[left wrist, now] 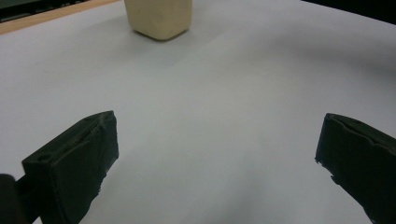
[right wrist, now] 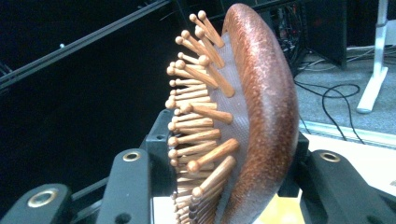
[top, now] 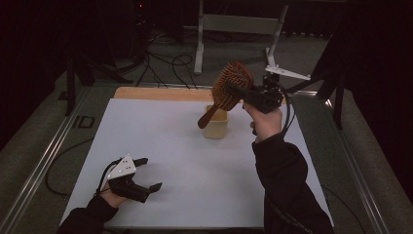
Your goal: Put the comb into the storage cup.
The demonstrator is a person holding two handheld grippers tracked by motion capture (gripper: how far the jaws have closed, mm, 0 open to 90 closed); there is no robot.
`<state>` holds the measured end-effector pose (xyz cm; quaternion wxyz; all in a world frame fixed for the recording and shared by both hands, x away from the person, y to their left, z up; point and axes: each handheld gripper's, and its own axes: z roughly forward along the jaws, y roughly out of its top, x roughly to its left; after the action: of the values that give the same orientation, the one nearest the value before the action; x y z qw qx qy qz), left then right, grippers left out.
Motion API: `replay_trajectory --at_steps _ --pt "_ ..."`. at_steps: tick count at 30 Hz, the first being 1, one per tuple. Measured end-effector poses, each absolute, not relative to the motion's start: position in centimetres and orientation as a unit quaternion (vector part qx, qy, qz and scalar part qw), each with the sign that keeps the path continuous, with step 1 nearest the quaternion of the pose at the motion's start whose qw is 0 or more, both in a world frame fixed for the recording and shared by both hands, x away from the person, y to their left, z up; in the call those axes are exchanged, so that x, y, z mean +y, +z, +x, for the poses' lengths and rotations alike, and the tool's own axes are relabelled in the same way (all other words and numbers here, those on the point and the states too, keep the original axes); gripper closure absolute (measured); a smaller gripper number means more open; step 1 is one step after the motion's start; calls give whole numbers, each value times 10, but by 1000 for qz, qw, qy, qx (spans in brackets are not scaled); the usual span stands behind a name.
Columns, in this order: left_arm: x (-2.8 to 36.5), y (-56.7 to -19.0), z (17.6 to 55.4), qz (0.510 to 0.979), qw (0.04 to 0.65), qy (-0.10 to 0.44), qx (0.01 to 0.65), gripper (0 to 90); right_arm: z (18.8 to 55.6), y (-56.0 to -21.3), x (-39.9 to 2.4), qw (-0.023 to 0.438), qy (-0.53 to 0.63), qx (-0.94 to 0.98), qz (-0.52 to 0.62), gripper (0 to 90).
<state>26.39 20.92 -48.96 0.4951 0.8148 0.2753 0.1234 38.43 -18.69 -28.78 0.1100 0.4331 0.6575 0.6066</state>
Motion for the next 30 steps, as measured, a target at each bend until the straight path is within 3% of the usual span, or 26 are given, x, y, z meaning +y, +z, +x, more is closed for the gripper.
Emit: replay_trajectory --at_steps 16,30 --pt "212 -490 264 811 502 125 272 0 413 -278 -197 155 598 642 455 528" --pt "211 -490 264 814 502 125 265 0 433 -302 -193 183 567 649 473 529"
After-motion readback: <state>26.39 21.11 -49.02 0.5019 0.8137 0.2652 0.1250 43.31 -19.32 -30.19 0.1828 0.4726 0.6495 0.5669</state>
